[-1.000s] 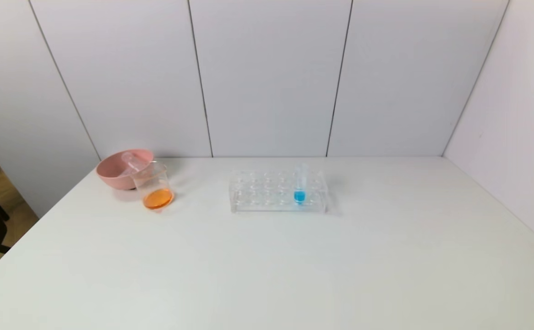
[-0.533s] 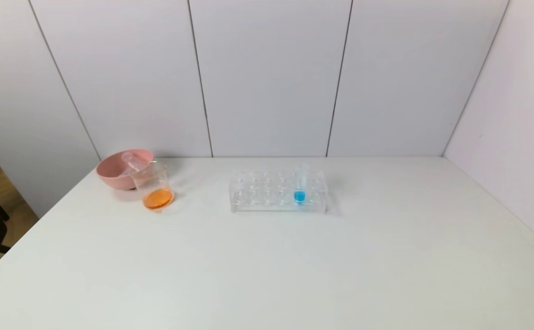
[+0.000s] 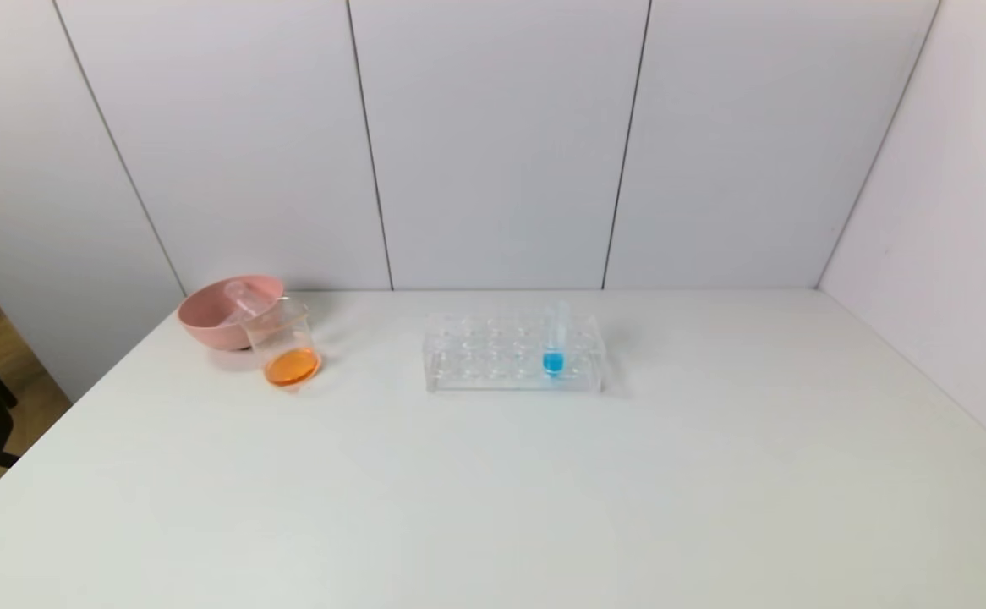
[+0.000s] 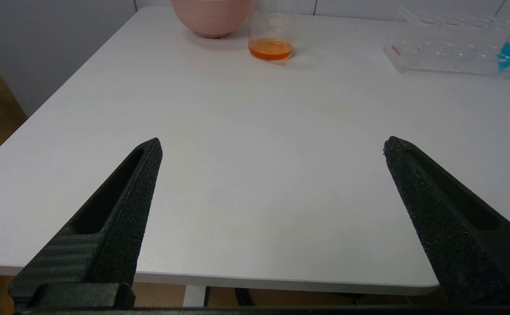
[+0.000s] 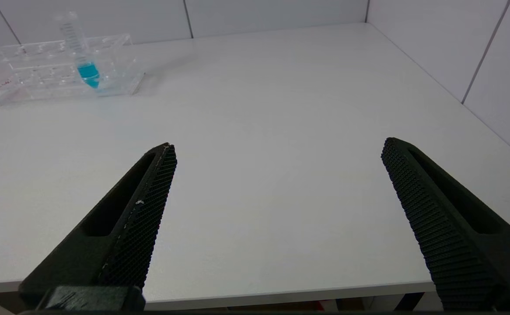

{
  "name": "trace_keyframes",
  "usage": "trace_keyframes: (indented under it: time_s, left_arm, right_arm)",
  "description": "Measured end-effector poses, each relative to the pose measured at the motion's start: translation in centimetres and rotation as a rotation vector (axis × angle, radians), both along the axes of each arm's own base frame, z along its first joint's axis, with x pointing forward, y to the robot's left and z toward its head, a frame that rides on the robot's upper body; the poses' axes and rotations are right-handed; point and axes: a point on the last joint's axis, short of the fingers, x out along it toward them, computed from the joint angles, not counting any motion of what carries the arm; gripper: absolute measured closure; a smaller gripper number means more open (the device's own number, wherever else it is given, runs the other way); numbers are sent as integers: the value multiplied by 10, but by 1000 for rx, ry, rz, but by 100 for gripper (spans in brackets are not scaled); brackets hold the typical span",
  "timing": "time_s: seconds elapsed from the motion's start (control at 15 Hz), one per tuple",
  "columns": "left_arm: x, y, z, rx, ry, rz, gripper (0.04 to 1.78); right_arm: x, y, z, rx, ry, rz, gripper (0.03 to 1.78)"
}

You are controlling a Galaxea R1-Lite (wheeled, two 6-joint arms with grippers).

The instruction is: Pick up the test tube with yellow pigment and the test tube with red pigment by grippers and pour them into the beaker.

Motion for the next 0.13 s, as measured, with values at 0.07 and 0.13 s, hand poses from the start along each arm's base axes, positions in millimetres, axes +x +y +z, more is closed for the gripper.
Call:
trace_keyframes:
  time_s: [0.07, 0.13]
  left_arm:
    - [0, 0, 0, 0, 0, 0, 6]
    - [0, 0, 0, 0, 0, 1, 6]
  right_arm:
    - [0, 0, 0, 0, 0, 0, 10]
    - [0, 0, 0, 0, 0, 0, 10]
